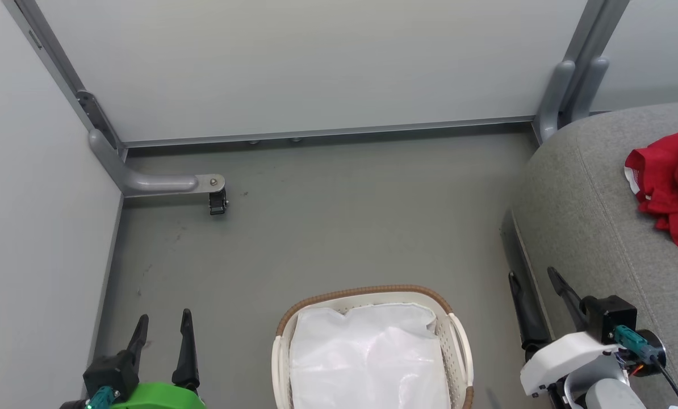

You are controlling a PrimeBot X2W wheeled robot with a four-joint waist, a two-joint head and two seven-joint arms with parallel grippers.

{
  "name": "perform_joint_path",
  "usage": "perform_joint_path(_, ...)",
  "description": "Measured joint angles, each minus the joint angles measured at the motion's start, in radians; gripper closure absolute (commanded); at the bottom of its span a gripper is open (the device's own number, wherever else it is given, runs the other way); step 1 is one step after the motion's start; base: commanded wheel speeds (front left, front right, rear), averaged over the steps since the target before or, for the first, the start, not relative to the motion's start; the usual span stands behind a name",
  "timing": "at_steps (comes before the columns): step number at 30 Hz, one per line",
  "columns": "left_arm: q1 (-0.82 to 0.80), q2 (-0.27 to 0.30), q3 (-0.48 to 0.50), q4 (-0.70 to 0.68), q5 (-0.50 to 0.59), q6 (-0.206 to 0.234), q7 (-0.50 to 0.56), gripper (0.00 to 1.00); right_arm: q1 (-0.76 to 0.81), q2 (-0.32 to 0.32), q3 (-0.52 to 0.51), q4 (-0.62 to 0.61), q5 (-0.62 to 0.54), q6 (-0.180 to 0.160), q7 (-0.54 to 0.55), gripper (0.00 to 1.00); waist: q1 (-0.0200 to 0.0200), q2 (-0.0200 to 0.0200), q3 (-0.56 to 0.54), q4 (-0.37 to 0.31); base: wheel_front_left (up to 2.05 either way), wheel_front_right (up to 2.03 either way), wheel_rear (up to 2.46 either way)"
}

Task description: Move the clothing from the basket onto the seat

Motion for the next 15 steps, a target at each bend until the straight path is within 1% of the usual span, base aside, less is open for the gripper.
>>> perform_joint_path(3, 0.01, -0.001, -0.001, 0.004, -0.019, 0.0, 0.0, 0.0, 0.014, 0.001, -0.004, 0.017, 0.0, 0.0, 0.0, 0.0, 0.0, 0.0, -0.018, 0.008, 0.0, 0.0, 0.0)
perform_joint_path(4, 0.011, -0.001, -0.001, 0.003, -0.02, 0.0, 0.0, 1.0, 0.017, 0.002, -0.01, 0.022, -0.001, 0.0, 0.0, 1.0, 0.0, 0.0, -0.021, 0.01, 0.0, 0.0, 0.0)
perform_joint_path(9, 0.012, -0.006, -0.001, 0.041, -0.024, 0.0, 0.002, 1.0, 0.036, 0.012, -0.01, 0.061, 0.003, 0.0, 0.004, 1.0, 0.0, 0.0, -0.024, 0.011, 0.0, 0.0, 0.0)
perform_joint_path(15, 0.012, -0.007, 0.007, 0.035, -0.126, 0.0, 0.035, 1.0, 0.036, 0.012, -0.023, 0.059, 0.11, 0.0, 0.038, 1.0, 0.0, 0.0, -0.025, 0.011, 0.0, 0.0, 0.0)
